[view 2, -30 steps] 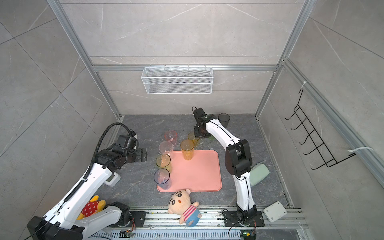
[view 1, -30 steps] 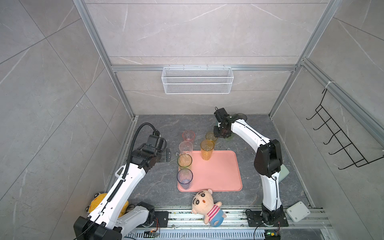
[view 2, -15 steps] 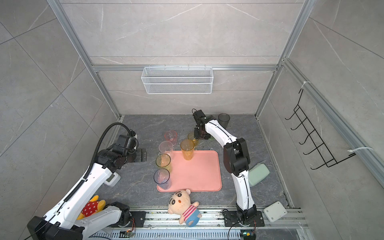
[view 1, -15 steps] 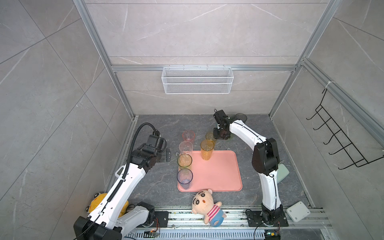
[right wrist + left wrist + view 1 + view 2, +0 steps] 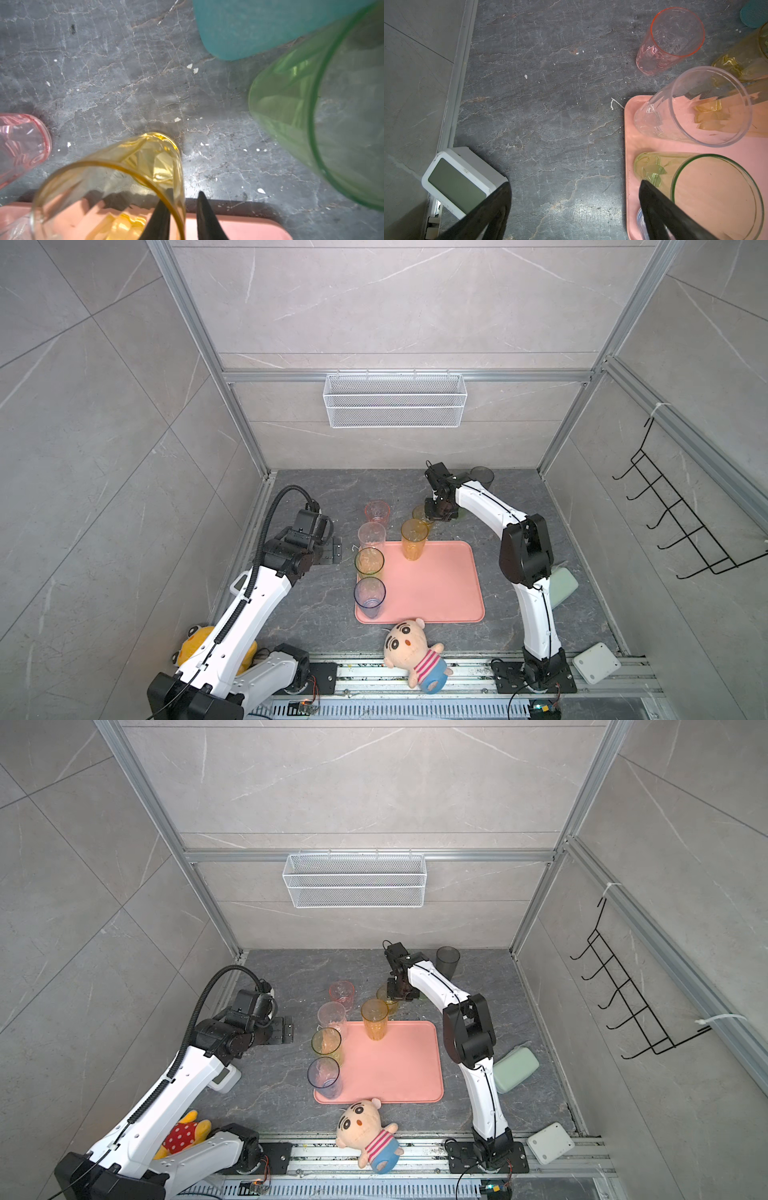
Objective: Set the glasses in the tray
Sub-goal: 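Grasp the short yellow glass rim with the right gripper and lift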
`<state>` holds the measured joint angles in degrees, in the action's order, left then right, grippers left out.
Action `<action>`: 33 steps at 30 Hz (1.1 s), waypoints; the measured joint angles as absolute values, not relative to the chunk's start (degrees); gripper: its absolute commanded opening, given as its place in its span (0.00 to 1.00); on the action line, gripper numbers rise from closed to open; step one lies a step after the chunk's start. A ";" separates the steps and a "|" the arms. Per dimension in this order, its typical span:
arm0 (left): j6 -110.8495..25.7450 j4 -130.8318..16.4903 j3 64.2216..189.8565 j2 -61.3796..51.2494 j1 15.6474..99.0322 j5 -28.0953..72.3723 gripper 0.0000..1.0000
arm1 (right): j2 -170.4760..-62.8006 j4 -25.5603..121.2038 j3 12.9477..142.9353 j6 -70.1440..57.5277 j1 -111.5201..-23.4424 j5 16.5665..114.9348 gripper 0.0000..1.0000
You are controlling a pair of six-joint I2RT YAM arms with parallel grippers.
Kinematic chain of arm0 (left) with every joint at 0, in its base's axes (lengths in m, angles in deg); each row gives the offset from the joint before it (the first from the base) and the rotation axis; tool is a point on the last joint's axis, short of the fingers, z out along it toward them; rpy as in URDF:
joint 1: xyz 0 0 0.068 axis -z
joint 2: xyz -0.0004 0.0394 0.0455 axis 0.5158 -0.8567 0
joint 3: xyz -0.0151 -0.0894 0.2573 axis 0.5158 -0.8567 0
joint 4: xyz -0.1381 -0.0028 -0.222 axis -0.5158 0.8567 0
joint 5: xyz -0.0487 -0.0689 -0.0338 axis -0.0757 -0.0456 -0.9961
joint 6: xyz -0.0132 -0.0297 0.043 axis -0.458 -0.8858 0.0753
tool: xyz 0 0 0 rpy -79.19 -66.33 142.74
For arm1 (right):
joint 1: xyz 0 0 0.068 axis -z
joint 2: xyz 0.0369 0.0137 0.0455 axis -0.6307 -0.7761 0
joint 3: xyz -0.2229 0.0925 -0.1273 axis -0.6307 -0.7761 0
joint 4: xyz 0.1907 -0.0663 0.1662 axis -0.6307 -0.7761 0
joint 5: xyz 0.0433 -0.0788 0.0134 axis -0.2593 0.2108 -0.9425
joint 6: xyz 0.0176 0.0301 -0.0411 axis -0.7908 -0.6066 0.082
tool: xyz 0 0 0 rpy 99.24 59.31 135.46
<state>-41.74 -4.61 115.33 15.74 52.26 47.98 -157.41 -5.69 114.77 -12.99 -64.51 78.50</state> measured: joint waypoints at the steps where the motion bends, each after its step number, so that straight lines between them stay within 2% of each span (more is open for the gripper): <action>1: -41.74 -4.59 115.33 15.74 52.26 47.98 0.96 | -157.56 -5.67 114.97 -12.95 -64.51 78.46 0.18; 8: -41.74 -4.59 115.33 15.74 52.26 47.98 0.96 | -157.83 -6.41 115.73 -12.88 -64.51 78.48 0.06; 14: -41.74 -4.59 115.33 15.74 52.26 47.98 0.96 | -157.83 -8.10 116.28 -12.57 -64.51 80.62 0.00; 24: -41.74 -4.59 115.33 15.74 52.26 47.98 0.96 | -155.66 -10.96 116.24 -11.37 -64.51 82.70 0.00; 33: -41.74 -4.61 115.33 15.76 52.26 47.98 0.96 | -144.69 -12.80 112.48 -10.76 -64.51 85.21 0.00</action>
<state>-41.74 -4.61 115.33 15.76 52.26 47.98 -144.69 -12.80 112.48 -10.76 -64.51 85.21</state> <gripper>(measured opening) 0.960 0.078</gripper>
